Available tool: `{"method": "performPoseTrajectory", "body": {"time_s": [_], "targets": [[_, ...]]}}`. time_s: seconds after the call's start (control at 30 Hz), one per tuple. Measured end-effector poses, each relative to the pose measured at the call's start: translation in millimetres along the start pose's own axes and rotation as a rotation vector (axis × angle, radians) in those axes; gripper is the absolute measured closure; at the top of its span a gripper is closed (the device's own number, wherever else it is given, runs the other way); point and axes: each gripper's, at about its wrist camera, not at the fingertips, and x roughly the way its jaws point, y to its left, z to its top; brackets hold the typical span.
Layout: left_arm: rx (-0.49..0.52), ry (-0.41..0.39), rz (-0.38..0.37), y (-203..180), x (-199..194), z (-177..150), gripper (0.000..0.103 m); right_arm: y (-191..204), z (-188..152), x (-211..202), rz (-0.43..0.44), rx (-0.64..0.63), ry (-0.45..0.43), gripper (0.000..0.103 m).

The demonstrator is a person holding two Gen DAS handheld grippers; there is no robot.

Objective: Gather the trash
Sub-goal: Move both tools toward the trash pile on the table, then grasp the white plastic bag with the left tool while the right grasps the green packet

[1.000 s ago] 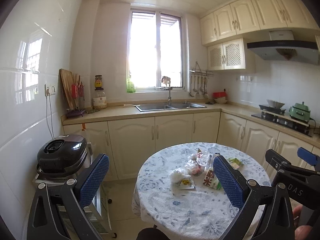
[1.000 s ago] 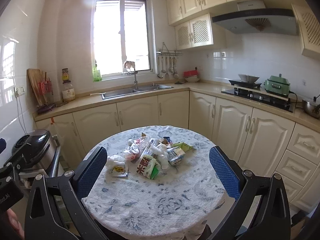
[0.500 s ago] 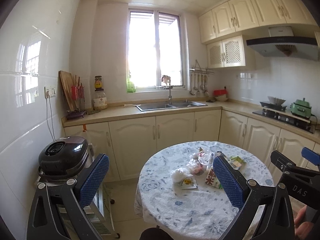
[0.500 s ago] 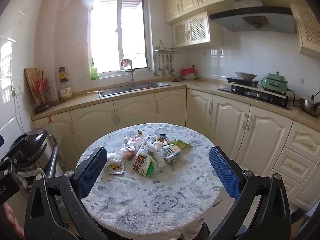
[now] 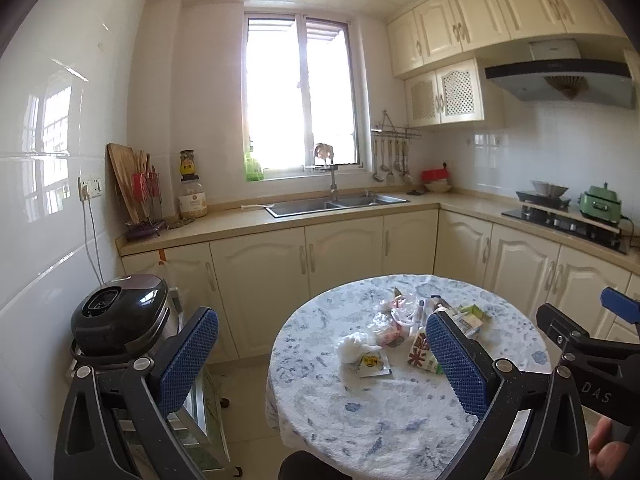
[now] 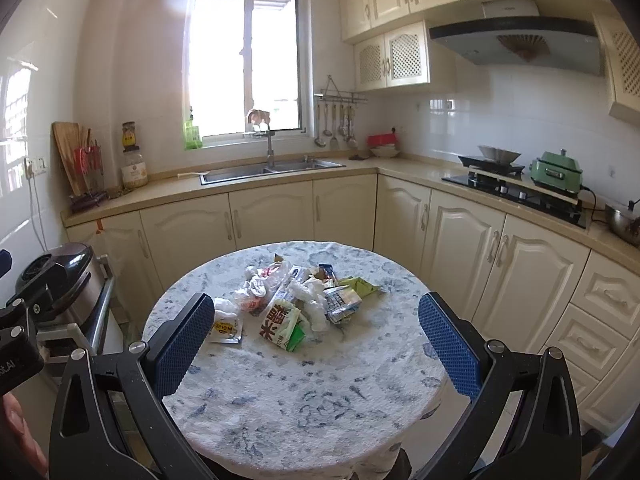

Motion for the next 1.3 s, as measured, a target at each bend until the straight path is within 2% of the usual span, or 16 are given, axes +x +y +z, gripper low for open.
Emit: {"method": "performPoseTrajectory", "body": {"time_s": [0.27, 0.47, 0.77, 1.03, 1.2, 1.3], "targets": [[0.02, 0.104, -0.011, -13, 65, -3, 0.001, -11, -7, 50, -0.005, 0.017, 0.104, 0.0], [0.029, 0.242, -0.013, -19, 143, -15, 0.001, -16, -23, 112, -0.031, -0.006, 0.224, 0.0], [0.026, 0.405, -0.031, -22, 251, -37, 0.001, -2, -52, 202, 0.021, -0.035, 0.404, 0.001], [0.031, 0.412, -0.046, -14, 308, -51, 0.001, 21, -68, 246, 0.089, -0.002, 0.506, 0.007], [0.07, 0.408, -0.095, -11, 336, -50, 0.001, 35, -72, 268, 0.107, 0.039, 0.548, 0.014], [0.106, 0.44, -0.116, -14, 360, -50, 0.001, 37, -75, 282, 0.099, 0.068, 0.574, 0.023]]}}
